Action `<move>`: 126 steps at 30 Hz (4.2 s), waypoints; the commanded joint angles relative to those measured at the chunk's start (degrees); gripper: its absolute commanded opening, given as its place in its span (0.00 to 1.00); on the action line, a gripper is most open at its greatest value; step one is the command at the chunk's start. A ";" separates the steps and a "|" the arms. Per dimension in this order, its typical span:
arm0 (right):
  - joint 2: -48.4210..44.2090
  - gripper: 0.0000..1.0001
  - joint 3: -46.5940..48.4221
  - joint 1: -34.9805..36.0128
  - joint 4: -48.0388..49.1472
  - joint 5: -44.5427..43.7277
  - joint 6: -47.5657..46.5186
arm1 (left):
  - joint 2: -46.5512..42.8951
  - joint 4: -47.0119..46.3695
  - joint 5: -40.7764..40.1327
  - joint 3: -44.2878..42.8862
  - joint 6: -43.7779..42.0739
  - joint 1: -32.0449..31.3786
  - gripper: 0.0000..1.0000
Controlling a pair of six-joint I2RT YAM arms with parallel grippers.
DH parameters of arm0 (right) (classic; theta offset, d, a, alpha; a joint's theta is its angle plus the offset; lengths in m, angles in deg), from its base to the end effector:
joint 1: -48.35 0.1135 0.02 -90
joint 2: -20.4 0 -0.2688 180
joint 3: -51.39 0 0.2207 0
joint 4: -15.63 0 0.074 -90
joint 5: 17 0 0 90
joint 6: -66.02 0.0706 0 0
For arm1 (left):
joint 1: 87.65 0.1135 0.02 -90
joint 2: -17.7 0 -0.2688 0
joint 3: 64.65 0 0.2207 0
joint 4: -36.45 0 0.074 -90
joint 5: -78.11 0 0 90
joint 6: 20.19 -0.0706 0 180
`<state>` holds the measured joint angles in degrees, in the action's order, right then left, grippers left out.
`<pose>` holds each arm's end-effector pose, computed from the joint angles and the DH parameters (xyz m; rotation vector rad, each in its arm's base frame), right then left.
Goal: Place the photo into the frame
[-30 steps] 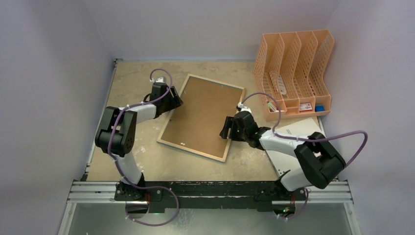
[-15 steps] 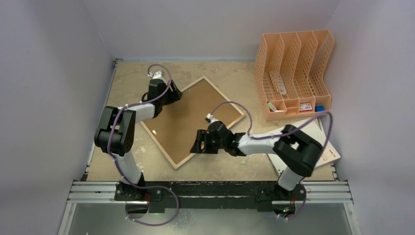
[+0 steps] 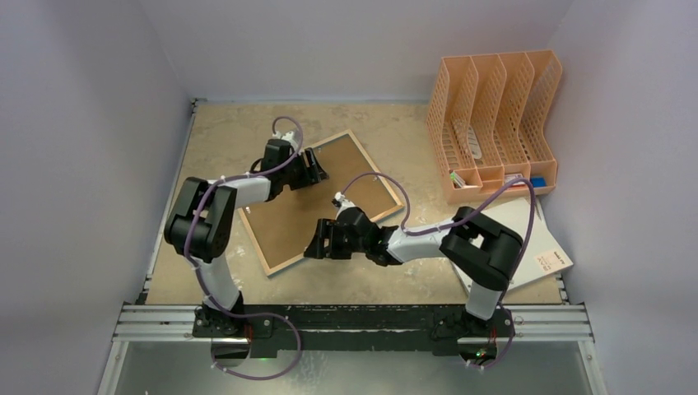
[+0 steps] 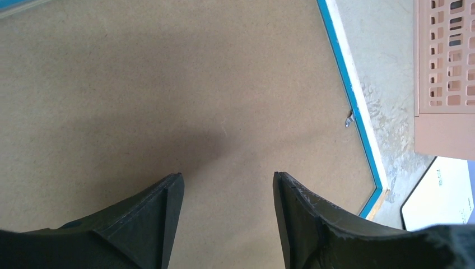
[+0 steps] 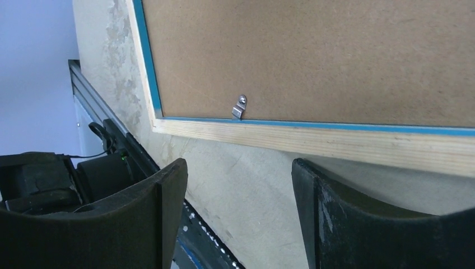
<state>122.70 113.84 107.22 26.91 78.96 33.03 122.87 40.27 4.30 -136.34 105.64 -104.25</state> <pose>0.1867 0.3234 0.1657 -0.1112 2.3570 1.2527 0.3655 -0.1295 0.1653 -0.2255 2.3056 -0.8005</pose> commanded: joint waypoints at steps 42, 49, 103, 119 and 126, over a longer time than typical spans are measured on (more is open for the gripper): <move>11.16 0.60 29.35 -6.71 -6.16 2.95 -12.76 | -48.40 27.73 -25.27 31.82 15.34 5.00 0.63; 24.32 0.54 44.05 -6.35 -2.23 2.98 -11.18 | -55.68 39.86 -39.55 28.44 16.99 5.17 0.71; 44.79 0.40 69.03 -3.34 -13.34 9.41 -20.23 | -50.67 31.96 -28.12 32.97 19.40 11.91 0.13; 41.48 0.42 62.27 -6.40 -6.90 10.24 -21.01 | -46.01 27.44 -40.86 23.53 20.65 14.90 0.44; 34.93 0.41 53.61 -6.40 -3.47 9.30 -20.35 | -39.48 15.89 -30.55 26.23 22.20 16.60 0.51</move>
<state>163.42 172.17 100.83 22.95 88.99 13.32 81.23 65.39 -32.29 -111.29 126.39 -88.03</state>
